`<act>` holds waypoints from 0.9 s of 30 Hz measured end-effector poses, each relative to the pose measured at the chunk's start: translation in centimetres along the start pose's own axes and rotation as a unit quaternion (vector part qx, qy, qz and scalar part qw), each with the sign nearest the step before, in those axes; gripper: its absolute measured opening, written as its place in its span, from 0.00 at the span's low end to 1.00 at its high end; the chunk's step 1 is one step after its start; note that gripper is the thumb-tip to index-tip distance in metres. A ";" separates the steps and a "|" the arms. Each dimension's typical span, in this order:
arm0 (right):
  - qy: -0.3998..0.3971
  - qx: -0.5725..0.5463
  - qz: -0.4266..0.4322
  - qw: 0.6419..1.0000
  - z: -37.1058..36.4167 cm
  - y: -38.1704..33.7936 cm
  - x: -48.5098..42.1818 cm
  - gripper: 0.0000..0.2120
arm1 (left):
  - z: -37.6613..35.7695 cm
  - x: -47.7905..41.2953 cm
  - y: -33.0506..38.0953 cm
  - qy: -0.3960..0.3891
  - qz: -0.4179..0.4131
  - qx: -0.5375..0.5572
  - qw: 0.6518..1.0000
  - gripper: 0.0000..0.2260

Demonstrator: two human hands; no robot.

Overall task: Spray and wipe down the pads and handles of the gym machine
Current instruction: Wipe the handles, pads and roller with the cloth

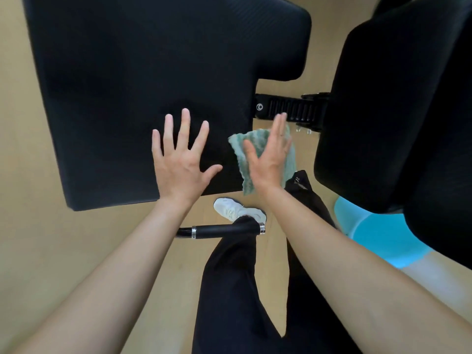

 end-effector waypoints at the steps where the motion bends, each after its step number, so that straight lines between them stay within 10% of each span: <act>1: -0.036 0.014 0.074 0.996 -0.2 -0.7 0.1 0.45 | -0.1 0.0 0.0 0.005 0.001 0.002 1.000 0.42; 4: -0.087 0.064 0.240 0.965 -0.6 -1.3 0.4 0.45 | -0.2 -0.1 -0.2 0.014 0.003 0.006 1.000 0.41; 12: -0.108 0.299 0.109 0.942 0.6 2.8 3.1 0.50 | -0.1 -0.2 -0.2 0.004 0.007 0.013 1.000 0.41; 18: -0.186 0.337 0.266 0.884 -0.7 2.0 3.5 0.43 | 0.6 0.1 -1.0 0.043 0.016 0.073 0.996 0.35; 27: -0.201 0.305 0.520 0.772 -4.1 -9.6 -3.6 0.38 | 2.7 3.0 -6.7 0.039 0.315 0.037 0.947 0.37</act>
Point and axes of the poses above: each hand's wrist, its own x-axis away from the middle knuckle, its own z-axis out of the back of the hand, y = z × x, the point moved 2 cm from there along -x, towards the middle knuckle, and after that the axes turned 6 degrees about y, right-handed, at the moved point
